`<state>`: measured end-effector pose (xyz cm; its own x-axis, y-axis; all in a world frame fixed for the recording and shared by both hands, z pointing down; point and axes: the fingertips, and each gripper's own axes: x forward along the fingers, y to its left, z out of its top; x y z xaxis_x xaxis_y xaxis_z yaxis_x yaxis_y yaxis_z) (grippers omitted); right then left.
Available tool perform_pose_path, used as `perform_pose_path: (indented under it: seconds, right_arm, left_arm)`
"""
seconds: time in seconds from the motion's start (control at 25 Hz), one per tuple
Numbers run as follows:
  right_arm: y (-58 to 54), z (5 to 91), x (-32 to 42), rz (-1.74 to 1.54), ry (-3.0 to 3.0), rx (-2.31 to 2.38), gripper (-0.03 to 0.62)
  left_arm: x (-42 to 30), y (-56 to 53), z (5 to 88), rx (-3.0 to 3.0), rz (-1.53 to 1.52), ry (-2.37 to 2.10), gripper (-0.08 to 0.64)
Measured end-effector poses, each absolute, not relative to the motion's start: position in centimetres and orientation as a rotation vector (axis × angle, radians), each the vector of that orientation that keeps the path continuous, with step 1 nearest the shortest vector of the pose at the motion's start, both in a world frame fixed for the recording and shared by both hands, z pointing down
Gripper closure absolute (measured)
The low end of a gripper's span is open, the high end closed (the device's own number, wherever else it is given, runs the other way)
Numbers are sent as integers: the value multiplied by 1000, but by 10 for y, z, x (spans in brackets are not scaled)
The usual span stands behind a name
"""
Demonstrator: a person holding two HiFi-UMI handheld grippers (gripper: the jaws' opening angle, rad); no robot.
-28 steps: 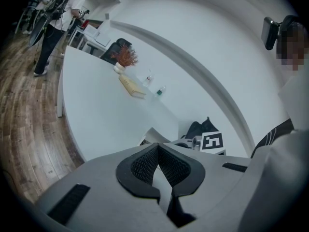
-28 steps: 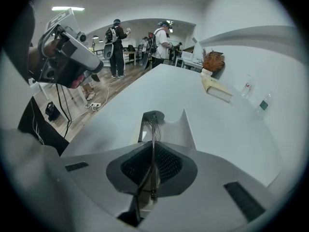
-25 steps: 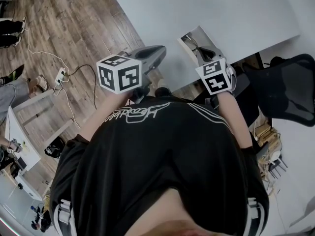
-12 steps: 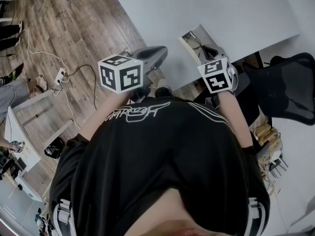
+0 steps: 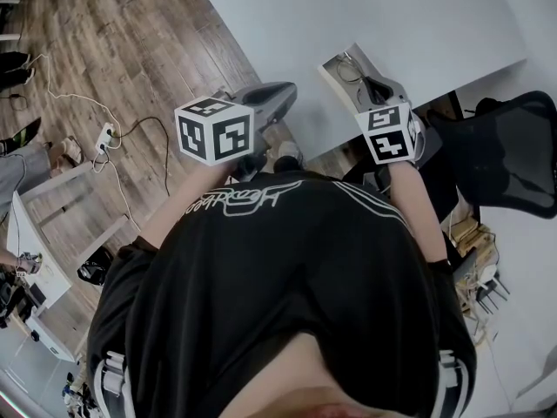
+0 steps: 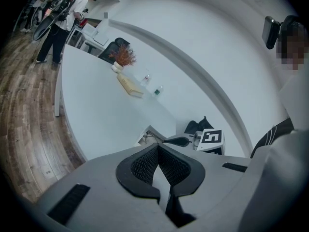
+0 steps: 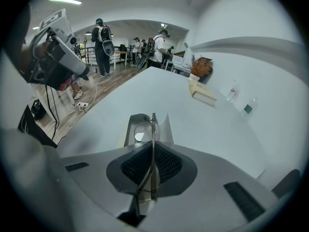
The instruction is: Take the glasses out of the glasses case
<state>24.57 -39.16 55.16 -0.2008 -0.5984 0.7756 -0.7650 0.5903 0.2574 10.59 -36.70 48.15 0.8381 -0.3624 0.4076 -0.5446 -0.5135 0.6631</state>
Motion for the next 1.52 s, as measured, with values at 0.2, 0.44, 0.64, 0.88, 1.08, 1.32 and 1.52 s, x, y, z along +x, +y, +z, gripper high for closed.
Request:
perform_pose_path:
  seconds: [0.2,0.44,0.64,0.88,1.08,1.32,1.52]
  right_arm:
    - [-393,538,248,214,-1914,1151,572]
    - [-390,509,240,194,-1963,1239,572]
    - [-376,472,224,209,-2041,1332,572]
    - [-345,424,202,175,-2112,1432,572]
    - [-314,385,179,152,-2184,1512,572]
    - [-263,338,160,154,-2286,1636,572]
    - [-212,310,137,139,-2345,1707,572]
  left_arm:
    - [104,-366,474,2183,256,-652,554]
    - [95,-361,460,2212,242,-651,554]
    - [81,-349,437,2253,223,-639,554]
    - [65,-323,405,2307,195,-609,554]
    - [46,-300,379,2360,168,-592,554]
    - [23,-261,352,2410,142,-566,554]
    - [5,-223,331,2455,119,-533,554]
